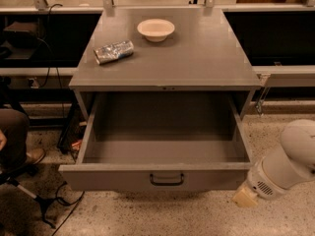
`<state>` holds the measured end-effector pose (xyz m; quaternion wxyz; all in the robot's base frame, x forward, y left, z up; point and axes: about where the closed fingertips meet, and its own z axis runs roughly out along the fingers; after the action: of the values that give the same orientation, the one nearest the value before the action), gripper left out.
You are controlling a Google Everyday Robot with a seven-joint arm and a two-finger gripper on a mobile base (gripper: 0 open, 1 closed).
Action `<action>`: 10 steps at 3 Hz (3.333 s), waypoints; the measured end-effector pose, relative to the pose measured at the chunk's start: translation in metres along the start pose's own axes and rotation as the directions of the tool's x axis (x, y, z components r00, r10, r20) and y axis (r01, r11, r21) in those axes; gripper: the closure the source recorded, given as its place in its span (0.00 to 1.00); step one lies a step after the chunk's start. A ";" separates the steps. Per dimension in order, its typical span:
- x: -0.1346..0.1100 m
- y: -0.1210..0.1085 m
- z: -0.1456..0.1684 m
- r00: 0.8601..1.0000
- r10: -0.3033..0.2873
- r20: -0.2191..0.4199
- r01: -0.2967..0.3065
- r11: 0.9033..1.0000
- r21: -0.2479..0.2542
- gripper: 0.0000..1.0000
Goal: Close top drawer
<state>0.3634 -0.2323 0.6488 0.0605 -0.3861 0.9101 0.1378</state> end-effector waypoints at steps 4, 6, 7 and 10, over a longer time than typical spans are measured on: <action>-0.063 -0.007 0.018 0.982 -0.126 0.139 0.122 0.992 0.032 1.00; -0.114 -0.040 0.009 0.947 -0.202 0.248 0.169 0.974 0.148 1.00; -0.141 -0.057 0.010 0.933 -0.207 0.295 0.153 0.969 0.196 1.00; -0.232 -0.140 0.002 0.867 -0.132 0.481 0.003 0.966 0.258 1.00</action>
Offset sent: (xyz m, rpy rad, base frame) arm 0.0858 0.0709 -0.0102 0.1404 -0.2195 0.1314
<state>0.6256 -0.1659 0.6684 0.3438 -0.3591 0.8601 0.1144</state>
